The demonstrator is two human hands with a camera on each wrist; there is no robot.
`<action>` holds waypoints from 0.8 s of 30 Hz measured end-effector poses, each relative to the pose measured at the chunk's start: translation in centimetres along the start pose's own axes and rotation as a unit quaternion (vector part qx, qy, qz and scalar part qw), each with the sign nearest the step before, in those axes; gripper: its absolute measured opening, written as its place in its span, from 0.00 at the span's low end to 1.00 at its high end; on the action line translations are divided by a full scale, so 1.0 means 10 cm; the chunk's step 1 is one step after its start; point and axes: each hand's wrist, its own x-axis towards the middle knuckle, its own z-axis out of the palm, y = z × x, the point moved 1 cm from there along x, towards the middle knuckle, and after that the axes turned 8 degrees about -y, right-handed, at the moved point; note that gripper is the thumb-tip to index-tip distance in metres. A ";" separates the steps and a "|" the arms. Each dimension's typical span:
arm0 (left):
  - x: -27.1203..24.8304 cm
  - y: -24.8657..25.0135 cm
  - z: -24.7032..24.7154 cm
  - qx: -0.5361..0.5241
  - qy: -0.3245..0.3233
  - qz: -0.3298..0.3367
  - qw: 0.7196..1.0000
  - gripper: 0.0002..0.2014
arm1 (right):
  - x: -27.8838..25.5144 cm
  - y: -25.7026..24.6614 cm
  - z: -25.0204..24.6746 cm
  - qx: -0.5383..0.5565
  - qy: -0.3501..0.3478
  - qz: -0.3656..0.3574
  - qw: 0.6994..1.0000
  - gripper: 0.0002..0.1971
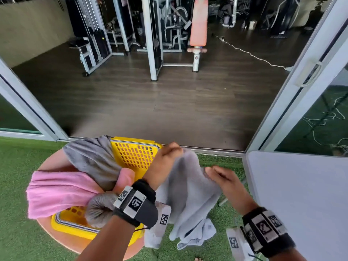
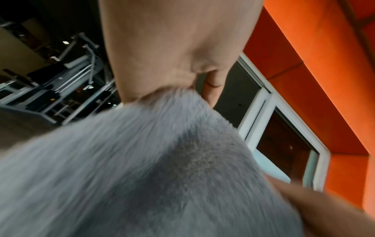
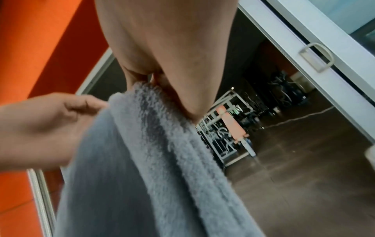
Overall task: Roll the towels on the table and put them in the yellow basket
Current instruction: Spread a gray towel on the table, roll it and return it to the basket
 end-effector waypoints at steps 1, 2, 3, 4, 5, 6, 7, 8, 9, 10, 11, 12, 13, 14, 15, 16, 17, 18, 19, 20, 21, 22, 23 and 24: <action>-0.04 -0.03 0.04 0.011 -0.038 -0.015 0.999 0.11 | 0.06 -0.12 -0.04 -0.009 0.015 -0.022 1.000 0.22; -0.10 -0.05 0.11 0.027 -0.086 -0.020 0.996 0.12 | 0.12 -0.25 -0.08 -0.025 0.025 -0.044 0.998 0.21; -0.16 -0.07 0.18 0.022 -0.131 -0.020 0.991 0.14 | 0.18 -0.35 -0.10 -0.050 0.027 -0.062 0.996 0.19; -0.21 -0.05 0.25 -0.006 -0.160 -0.020 0.987 0.16 | 0.24 -0.45 -0.10 -0.073 0.020 -0.072 0.994 0.16; -0.22 -0.03 0.27 -0.037 -0.171 -0.024 0.984 0.17 | 0.29 -0.52 -0.08 -0.086 0.007 -0.078 0.993 0.14; -0.22 0.01 0.27 -0.063 -0.172 -0.023 0.983 0.17 | 0.32 -0.56 -0.05 -0.085 -0.003 -0.078 0.993 0.13; -0.20 0.06 0.25 -0.078 -0.163 -0.024 0.983 0.17 | 0.33 -0.57 -0.03 -0.076 0.000 -0.074 0.994 0.13; -0.18 0.10 0.23 -0.075 -0.158 -0.019 0.984 0.17 | 0.32 -0.58 -0.01 -0.063 0.013 -0.072 0.995 0.15; -0.16 0.14 0.19 -0.059 -0.164 -0.014 0.985 0.18 | 0.30 -0.57 0.02 -0.052 0.028 -0.067 0.996 0.16; -0.14 0.18 0.16 -0.032 -0.180 -0.009 0.983 0.19 | 0.27 -0.53 0.05 -0.044 0.037 -0.057 0.997 0.18; -0.13 0.22 0.13 -0.005 -0.192 -0.004 0.981 0.19 | 0.23 -0.47 0.10 -0.035 0.037 -0.042 0.998 0.20; -0.13 0.27 0.09 0.016 -0.197 0.002 0.980 0.18 | 0.17 -0.41 0.15 -0.028 0.031 -0.022 0.999 0.21; -0.12 0.30 0.06 0.029 -0.189 0.009 0.982 0.17 | 0.12 -0.34 0.19 -0.020 0.023 -0.001 1.000 0.22; -0.12 0.32 0.03 0.031 -0.165 0.017 0.986 0.16 | 0.05 -0.29 0.22 -0.013 0.012 0.018 1.000 0.22; -0.10 0.32 -0.01 0.021 -0.128 0.022 0.991 0.16 | 0.01 -0.25 0.24 -0.007 0.004 0.033 0.999 0.22; -0.09 0.31 -0.04 -0.003 -0.087 0.026 0.996 0.16 | -0.02 -0.23 0.25 -0.008 0.001 0.037 0.999 0.22; -0.09 0.28 -0.07 -0.027 -0.050 0.026 0.998 0.16 | -0.02 -0.26 0.24 -0.017 0.006 0.032 0.999 0.21; -0.09 0.25 -0.07 -0.045 -0.035 0.025 0.998 0.14 | 0.00 -0.30 0.21 -0.028 0.019 0.019 0.999 0.20; -0.09 0.22 -0.06 -0.042 -0.048 0.018 0.998 0.12 | 0.05 -0.37 0.18 -0.036 0.039 0.000 0.999 0.20; -0.10 0.19 -0.02 -0.020 -0.087 0.008 0.996 0.11 | 0.12 -0.45 0.13 -0.043 0.059 -0.022 0.997 0.21; -0.12 0.16 0.05 0.007 -0.142 0.001 0.990 0.15 | 0.20 -0.54 0.07 -0.053 0.071 -0.046 0.995 0.21; -0.15 0.13 0.13 0.025 -0.189 -0.006 0.982 0.18 | 0.28 -0.63 0.02 -0.066 0.072 -0.067 0.993 0.22; -0.17 0.13 0.17 0.033 -0.208 -0.007 0.978 0.18 | 0.35 -0.69 -0.01 -0.083 0.064 -0.081 0.991 0.23; -0.16 0.15 0.19 0.024 -0.203 0.004 0.979 0.17 | 0.42 -0.73 -0.03 -0.098 0.056 -0.084 0.990 0.23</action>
